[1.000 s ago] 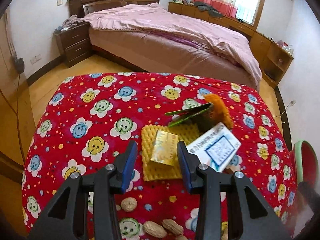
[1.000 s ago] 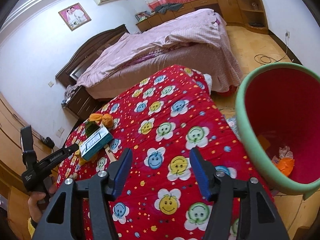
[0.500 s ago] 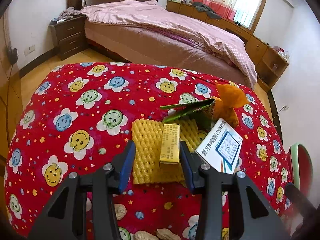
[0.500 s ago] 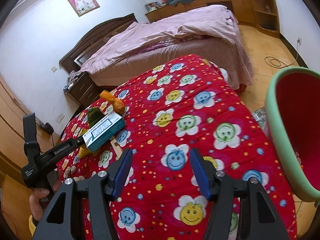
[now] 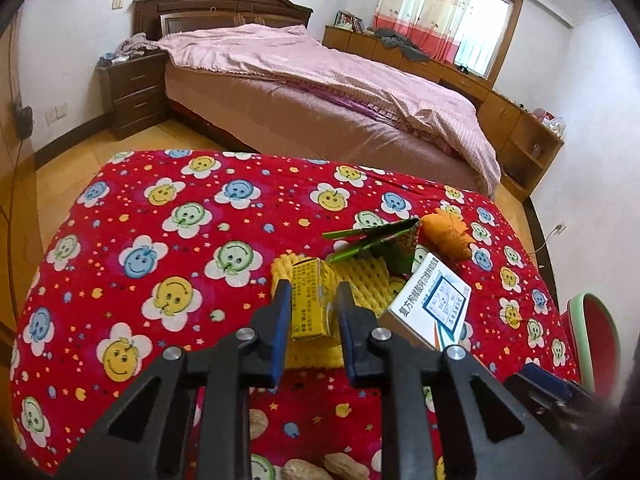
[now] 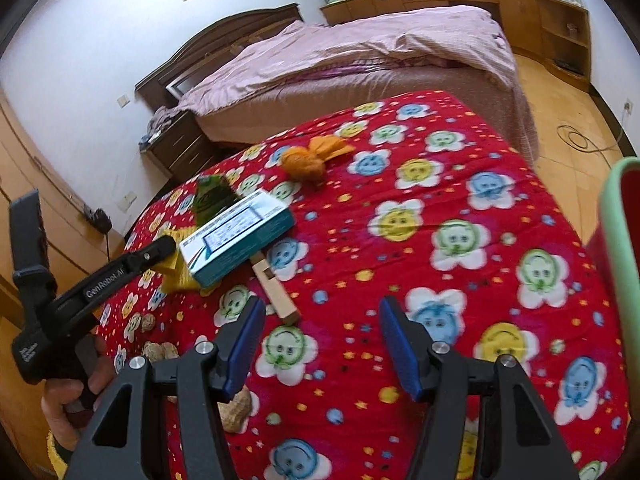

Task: Collect trash
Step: 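Lower the left tool onto the small yellow carton and close it, then grasp the wooden stick with the right tool while the left tool lifts the yellow carton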

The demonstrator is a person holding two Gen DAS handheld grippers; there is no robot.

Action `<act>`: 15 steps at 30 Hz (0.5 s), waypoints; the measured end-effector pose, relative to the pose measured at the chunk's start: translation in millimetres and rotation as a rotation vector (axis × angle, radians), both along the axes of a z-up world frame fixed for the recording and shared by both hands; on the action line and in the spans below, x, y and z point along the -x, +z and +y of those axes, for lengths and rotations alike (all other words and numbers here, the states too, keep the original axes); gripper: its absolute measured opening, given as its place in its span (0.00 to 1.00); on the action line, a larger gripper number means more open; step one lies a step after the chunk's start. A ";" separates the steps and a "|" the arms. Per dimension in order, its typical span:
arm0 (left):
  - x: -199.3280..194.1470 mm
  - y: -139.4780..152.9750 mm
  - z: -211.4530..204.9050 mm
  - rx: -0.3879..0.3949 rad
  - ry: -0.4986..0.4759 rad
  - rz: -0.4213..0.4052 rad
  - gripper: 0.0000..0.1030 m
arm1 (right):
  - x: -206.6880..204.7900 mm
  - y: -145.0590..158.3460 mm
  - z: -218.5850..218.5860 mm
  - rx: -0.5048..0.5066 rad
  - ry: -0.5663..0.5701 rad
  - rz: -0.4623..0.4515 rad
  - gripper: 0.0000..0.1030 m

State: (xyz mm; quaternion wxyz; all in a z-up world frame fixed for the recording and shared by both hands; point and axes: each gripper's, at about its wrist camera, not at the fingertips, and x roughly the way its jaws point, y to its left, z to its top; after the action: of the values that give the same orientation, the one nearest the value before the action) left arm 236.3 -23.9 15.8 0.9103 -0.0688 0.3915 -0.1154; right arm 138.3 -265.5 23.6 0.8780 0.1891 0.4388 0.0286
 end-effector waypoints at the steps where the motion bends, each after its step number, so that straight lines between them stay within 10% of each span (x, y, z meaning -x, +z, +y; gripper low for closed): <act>1: 1.1 0.7 1.0 -0.007 0.004 -0.006 0.21 | -2.1 -1.2 2.9 0.004 0.007 0.002 0.60; 8: 2.8 2.7 11.3 -0.003 0.033 -0.003 0.21 | -13.6 -7.6 30.5 0.087 0.060 -0.009 0.59; 15: 3.9 4.8 20.6 0.012 0.056 -0.008 0.21 | -15.5 -10.7 47.9 0.167 0.095 -0.023 0.18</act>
State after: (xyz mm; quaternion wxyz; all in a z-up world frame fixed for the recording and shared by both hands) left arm 232.4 -3.3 20.5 0.9143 -0.0847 0.3850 -0.0926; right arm 153.8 -217.6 12.9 0.8933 0.0938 0.4382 0.0355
